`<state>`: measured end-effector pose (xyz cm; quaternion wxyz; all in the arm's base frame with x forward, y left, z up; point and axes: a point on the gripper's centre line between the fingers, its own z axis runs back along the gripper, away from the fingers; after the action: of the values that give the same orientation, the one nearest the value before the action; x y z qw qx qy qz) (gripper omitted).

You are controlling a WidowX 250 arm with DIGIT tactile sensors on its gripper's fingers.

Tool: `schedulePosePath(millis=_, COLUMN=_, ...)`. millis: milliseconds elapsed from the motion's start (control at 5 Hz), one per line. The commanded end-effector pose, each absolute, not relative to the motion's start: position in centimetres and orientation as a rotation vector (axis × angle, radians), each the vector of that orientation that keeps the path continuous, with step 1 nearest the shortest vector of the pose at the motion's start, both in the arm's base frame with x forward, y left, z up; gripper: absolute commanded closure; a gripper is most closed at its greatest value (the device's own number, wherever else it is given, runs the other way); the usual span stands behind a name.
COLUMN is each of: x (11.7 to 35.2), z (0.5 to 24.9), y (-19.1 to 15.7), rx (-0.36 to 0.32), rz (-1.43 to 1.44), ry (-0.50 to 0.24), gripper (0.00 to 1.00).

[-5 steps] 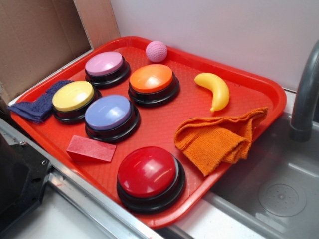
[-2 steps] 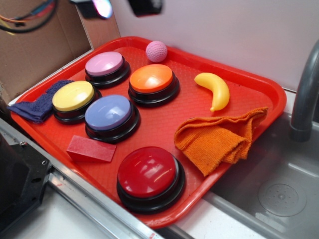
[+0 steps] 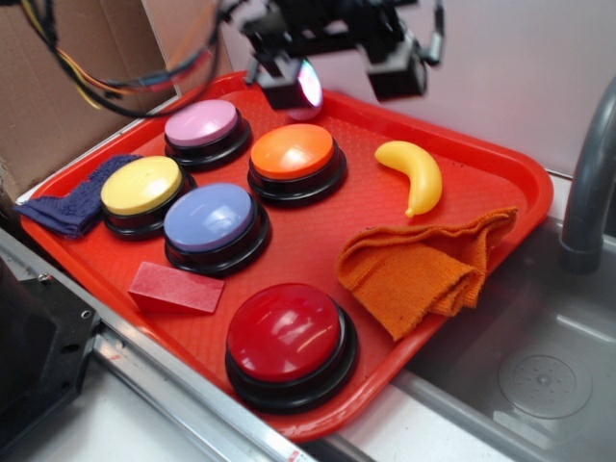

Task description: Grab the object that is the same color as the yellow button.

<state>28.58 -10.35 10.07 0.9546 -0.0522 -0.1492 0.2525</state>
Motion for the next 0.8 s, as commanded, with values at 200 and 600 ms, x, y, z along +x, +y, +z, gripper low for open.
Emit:
schedulePosePath(millis=200, x=34.0, z=6.6, y=-11.5, rx=-0.08, rz=0.543, ry=-0.321, gripper=0.0)
schedulePosePath(millis=600, x=34.7, z=4.6, y=-11.4, rx=-0.043, rz=0.545, ry=-0.26, gripper=0.0)
